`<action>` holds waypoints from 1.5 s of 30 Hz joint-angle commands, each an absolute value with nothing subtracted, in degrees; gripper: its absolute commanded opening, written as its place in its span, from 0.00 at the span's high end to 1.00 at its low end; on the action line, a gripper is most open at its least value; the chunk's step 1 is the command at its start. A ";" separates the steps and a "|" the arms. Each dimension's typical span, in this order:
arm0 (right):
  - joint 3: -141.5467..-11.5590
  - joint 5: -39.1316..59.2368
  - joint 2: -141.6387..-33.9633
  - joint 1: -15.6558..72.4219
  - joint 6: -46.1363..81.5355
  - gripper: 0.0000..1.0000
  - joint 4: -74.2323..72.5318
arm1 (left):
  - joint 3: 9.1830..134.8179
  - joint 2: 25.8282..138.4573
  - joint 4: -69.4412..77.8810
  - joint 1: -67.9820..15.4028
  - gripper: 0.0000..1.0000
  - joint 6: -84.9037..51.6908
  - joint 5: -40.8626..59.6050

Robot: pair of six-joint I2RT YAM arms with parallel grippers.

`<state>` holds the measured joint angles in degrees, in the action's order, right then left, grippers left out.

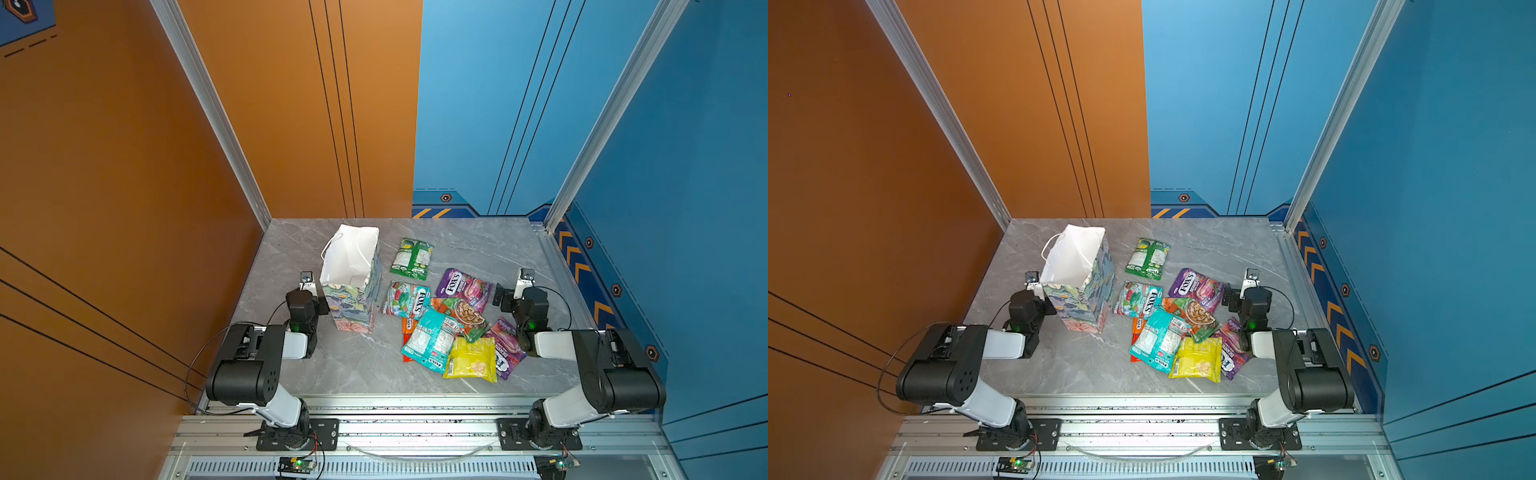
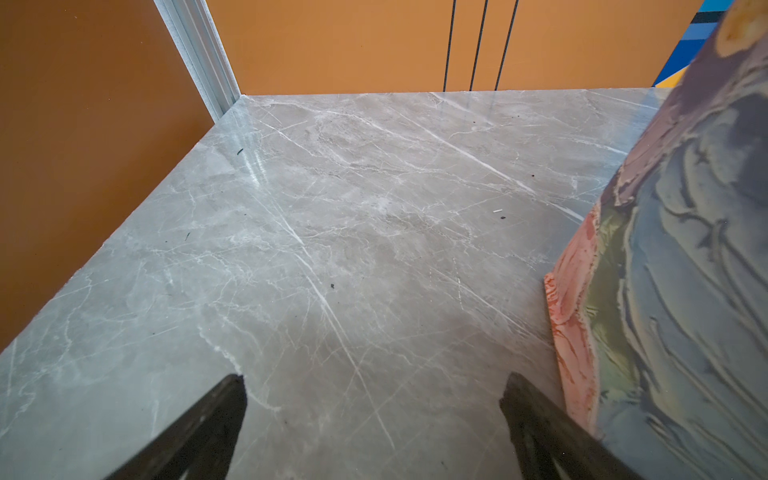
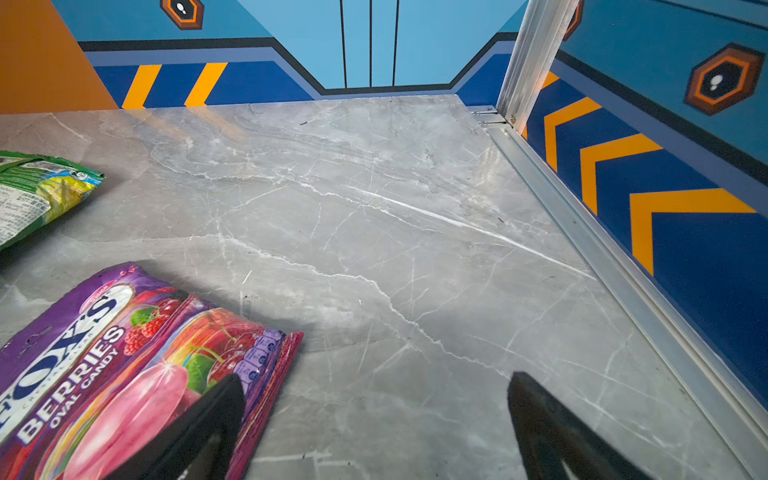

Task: Place the snacks into the paper bag

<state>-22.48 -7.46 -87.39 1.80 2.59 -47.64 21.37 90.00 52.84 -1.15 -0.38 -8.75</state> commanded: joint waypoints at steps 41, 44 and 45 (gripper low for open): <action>-48.41 2.17 -76.02 5.82 29.45 0.09 1.75 | 40.39 31.17 -15.42 7.84 0.00 -29.88 -4.94; -50.97 2.70 -77.66 6.49 28.96 0.10 3.64 | 48.27 37.61 -21.11 8.77 0.01 -28.19 3.82; -51.56 2.84 -78.12 6.58 28.87 0.10 4.26 | 50.31 39.86 -22.33 8.84 0.02 -27.91 7.02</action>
